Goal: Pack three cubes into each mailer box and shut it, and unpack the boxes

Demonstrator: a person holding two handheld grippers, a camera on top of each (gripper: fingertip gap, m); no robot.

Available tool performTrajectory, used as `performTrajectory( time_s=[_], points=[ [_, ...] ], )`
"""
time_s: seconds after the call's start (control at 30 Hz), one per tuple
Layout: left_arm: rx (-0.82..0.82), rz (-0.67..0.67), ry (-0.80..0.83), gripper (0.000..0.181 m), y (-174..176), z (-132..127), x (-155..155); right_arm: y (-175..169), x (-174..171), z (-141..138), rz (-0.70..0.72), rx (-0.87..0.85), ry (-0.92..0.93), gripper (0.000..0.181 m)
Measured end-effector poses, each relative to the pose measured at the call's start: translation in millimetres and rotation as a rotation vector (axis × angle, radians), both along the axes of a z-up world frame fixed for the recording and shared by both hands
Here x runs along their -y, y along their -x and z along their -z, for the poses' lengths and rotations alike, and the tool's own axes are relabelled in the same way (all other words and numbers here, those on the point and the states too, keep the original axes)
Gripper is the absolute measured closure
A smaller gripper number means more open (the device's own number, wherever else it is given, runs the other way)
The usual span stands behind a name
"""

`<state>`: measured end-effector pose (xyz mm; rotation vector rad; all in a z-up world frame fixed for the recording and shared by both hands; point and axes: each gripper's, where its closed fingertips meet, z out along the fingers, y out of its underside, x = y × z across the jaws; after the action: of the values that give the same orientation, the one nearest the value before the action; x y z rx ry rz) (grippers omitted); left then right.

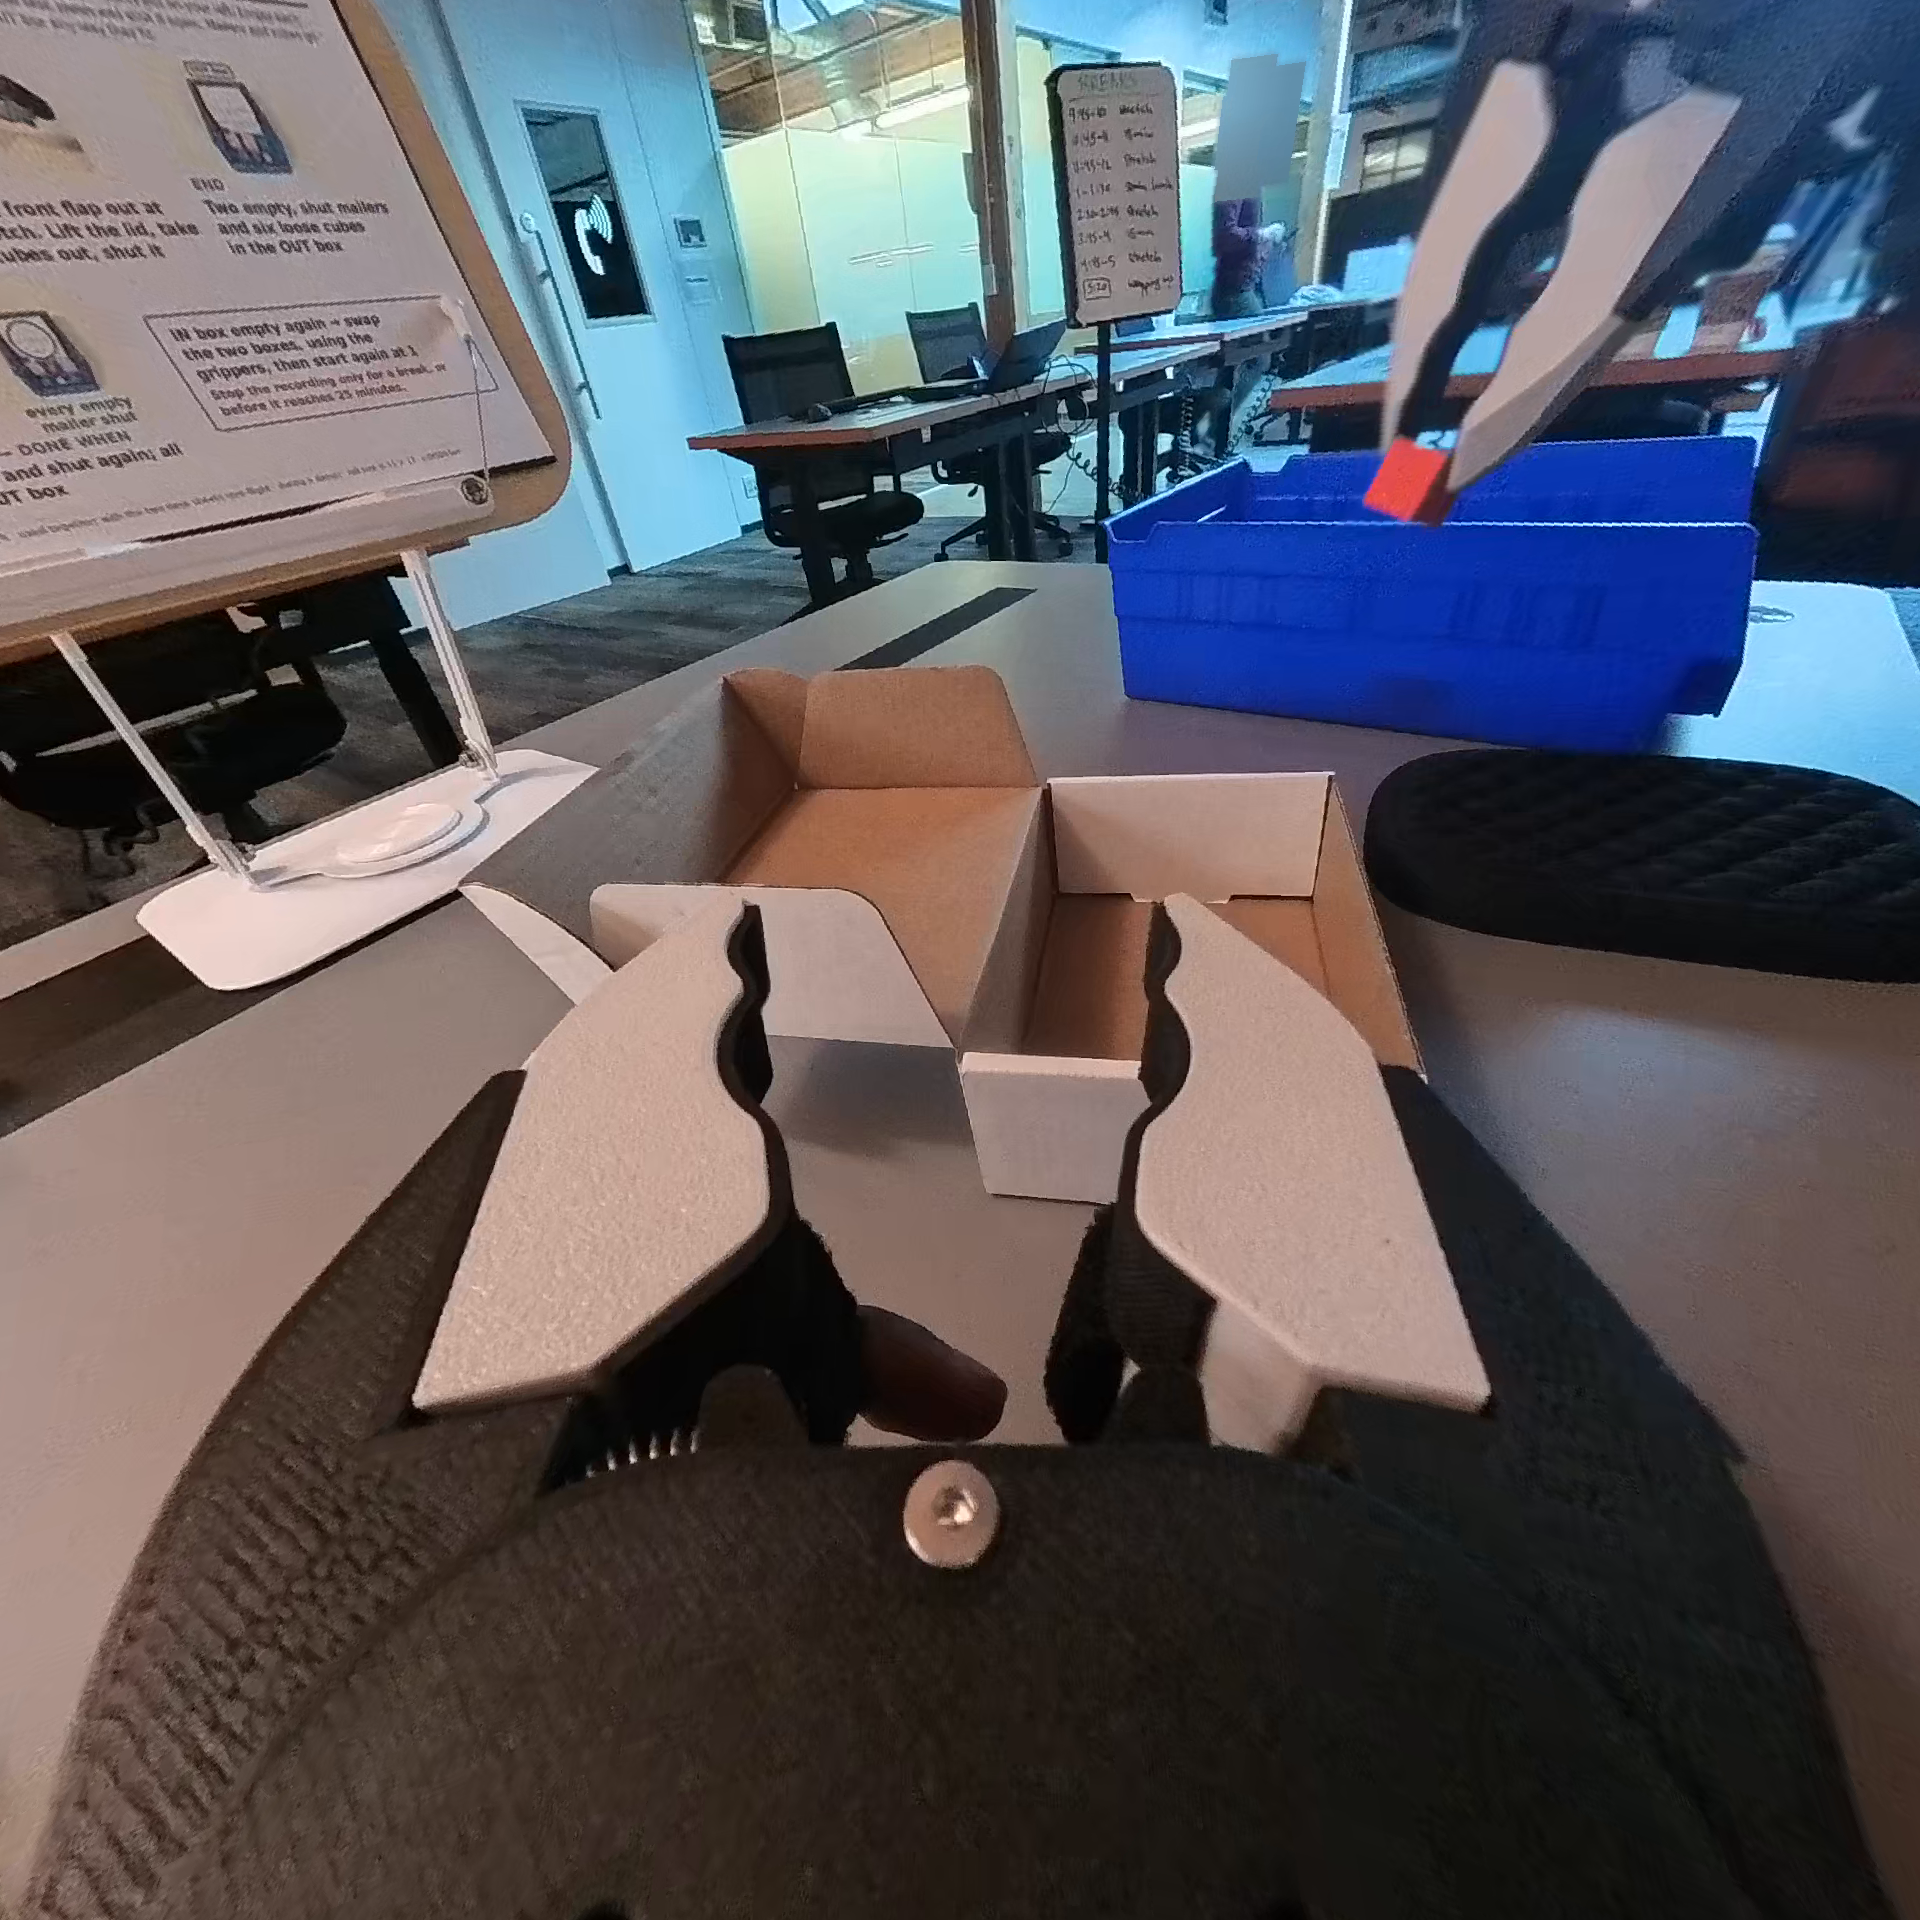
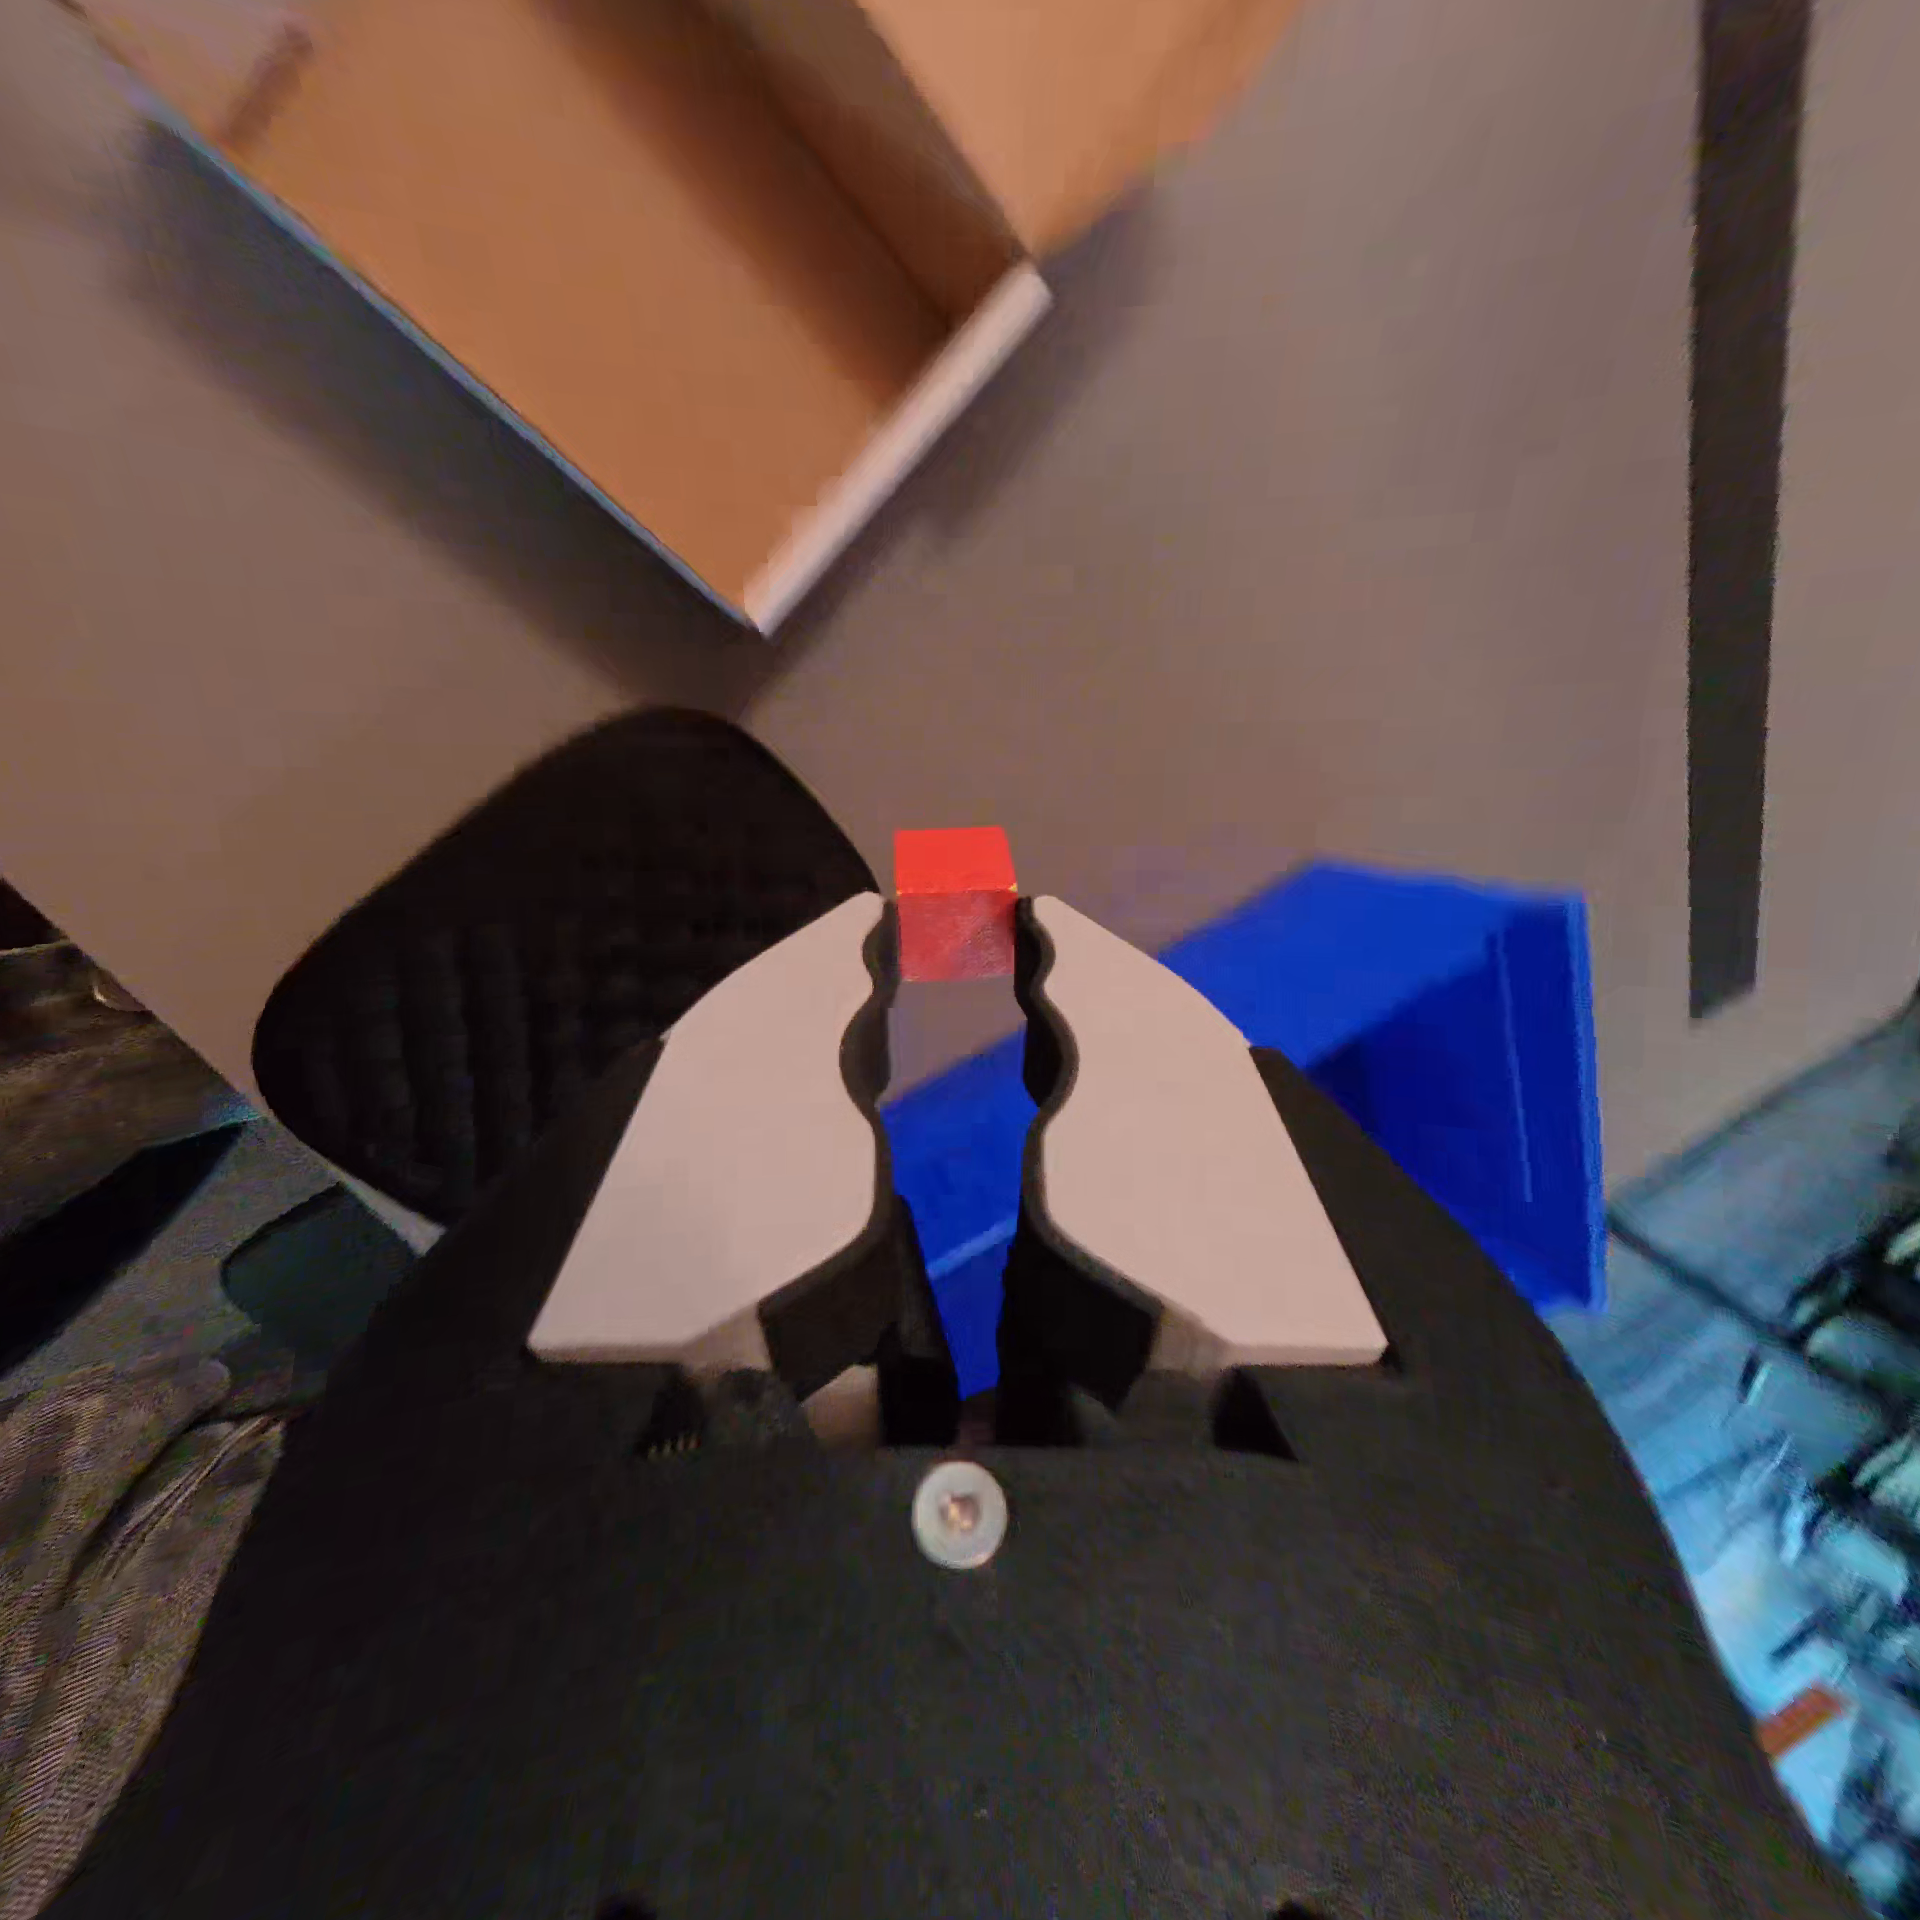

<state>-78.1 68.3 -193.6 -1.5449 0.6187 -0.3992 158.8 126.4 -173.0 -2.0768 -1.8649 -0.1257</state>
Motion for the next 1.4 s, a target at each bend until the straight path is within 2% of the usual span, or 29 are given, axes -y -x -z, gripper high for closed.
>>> performTrajectory(
  time_s=[0.03,0.2,0.3,0.4,0.73,1.03,1.13,1.2,1.3,1.4],
  points=[
    [-0.001,0.001,0.0,0.111,0,0,0,-17,-3,-4,0.071,-0.004,-0.02,0.159],
    [-0.006,0.001,-0.001,0.112,-1,1,0,-101,-7,-1,0.415,-0.029,-0.05,0.159],
    [-0.013,0.002,0.0,0.112,-2,2,-1,-136,2,16,0.574,-0.027,0.014,0.16],
    [-0.018,0.004,-0.001,0.112,-3,3,-1,-159,7,38,0.672,-0.005,0.073,0.16],
    [-0.02,0.004,0.0,0.112,-3,4,-1,-181,20,101,0.772,0.061,0.245,0.16],
    [-0.019,0.003,0.001,0.112,-3,4,-1,-183,19,120,0.817,0.056,0.292,0.152],
    [-0.019,0.0,0.004,0.112,-3,4,-2,-184,16,115,0.824,0.031,0.26,0.147],
    [-0.016,-0.005,0.005,0.112,-2,4,-2,-186,7,100,0.854,-0.027,0.171,0.145],
    [0.002,-0.021,0.011,0.112,0,3,-4,-170,-14,52,0.881,-0.281,-0.022,0.139],
    [0.033,-0.042,0.023,0.112,5,1,-6,-127,-28,-8,0.769,-0.574,-0.187,0.123]
  ],
)
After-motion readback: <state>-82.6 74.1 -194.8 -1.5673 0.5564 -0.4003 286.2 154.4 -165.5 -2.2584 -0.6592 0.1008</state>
